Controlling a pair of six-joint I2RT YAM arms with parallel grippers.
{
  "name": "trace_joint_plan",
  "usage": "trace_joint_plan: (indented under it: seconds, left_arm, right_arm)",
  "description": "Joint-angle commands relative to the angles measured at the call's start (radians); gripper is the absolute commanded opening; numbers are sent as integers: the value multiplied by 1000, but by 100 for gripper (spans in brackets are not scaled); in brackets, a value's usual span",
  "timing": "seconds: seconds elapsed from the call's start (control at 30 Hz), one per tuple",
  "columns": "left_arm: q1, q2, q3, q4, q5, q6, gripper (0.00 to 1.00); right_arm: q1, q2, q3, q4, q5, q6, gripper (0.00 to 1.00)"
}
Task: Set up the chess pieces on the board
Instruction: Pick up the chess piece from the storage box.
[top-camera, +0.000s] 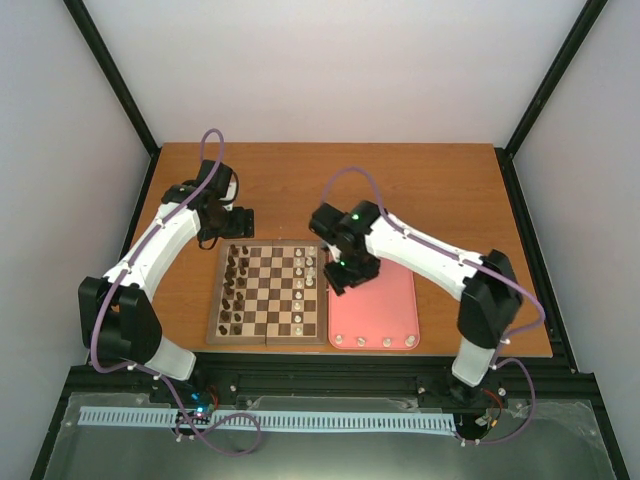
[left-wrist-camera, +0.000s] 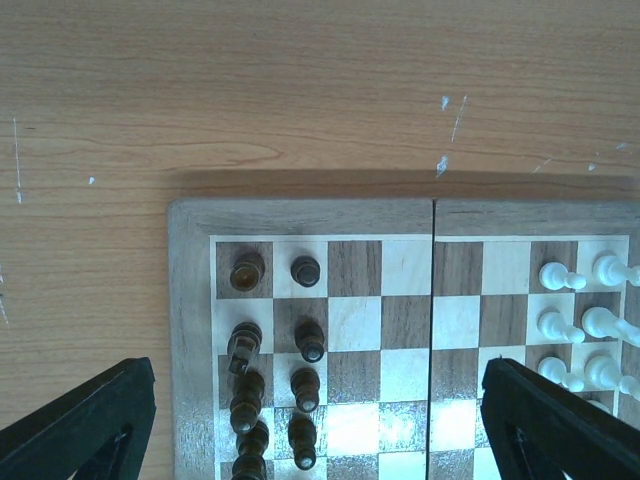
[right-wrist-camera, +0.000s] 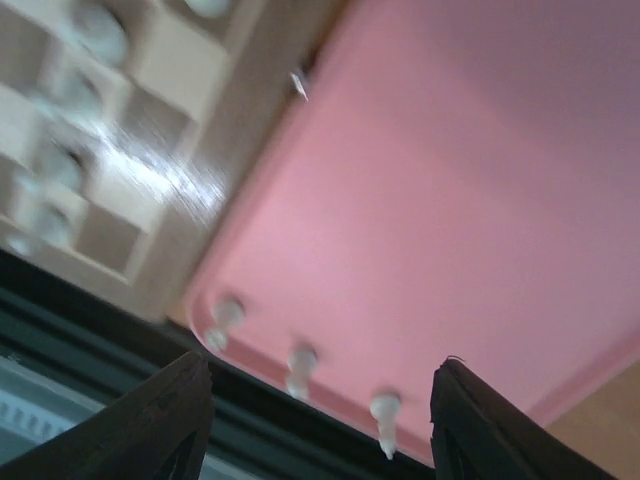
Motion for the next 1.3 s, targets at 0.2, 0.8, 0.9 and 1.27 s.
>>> trace_joint_plan:
  seconds: [0.2, 0.8, 0.9, 1.27]
  left_arm:
    - [6, 22, 49, 4, 10, 8, 100]
    - [6, 14, 40, 9, 35, 3, 100]
    - [6, 5, 41, 9, 30, 3, 100]
    - [6, -10, 34, 12, 40, 1, 100]
  right_arm:
    - [-15, -238, -474, 107, 11, 176, 59]
    - [-143, -497, -719, 117, 45, 361, 60]
    - [-147, -496, -720, 107, 41, 370, 60]
    - [-147, -577, -856, 144, -65, 448, 51]
